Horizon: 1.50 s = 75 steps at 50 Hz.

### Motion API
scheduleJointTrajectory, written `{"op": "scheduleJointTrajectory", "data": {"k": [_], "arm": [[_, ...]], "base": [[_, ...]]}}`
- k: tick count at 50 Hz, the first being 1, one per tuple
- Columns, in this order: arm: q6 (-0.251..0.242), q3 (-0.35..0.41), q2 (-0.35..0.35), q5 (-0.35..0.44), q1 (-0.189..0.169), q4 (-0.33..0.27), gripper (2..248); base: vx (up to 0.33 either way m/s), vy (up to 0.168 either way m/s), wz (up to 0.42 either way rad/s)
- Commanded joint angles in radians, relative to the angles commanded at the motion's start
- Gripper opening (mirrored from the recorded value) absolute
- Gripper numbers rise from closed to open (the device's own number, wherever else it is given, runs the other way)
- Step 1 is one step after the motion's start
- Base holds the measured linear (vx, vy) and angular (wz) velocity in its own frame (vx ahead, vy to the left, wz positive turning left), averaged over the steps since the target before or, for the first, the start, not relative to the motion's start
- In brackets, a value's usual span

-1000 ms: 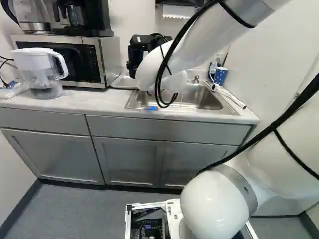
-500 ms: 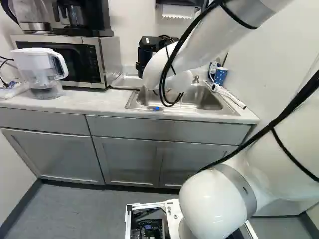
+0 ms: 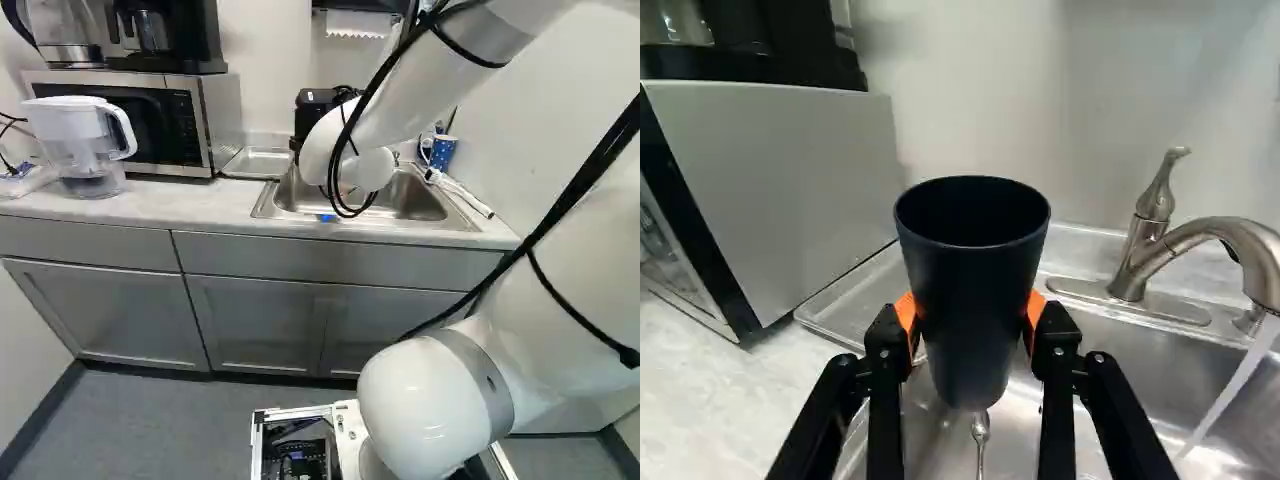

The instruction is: Rinse the cup and place it in the tray

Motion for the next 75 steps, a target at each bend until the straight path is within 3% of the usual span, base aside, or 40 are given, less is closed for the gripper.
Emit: {"op": "scheduleJointTrajectory", "data": {"k": [63,75], "arm": [[0.0,0.065,-0.085,-0.022,-0.212,0.0,122],[0.0,0.065,-0.085,-0.022,-0.211,0.0,122]], "base": [[0.0,0.0,0.0],[0.0,0.0,0.0]]}}
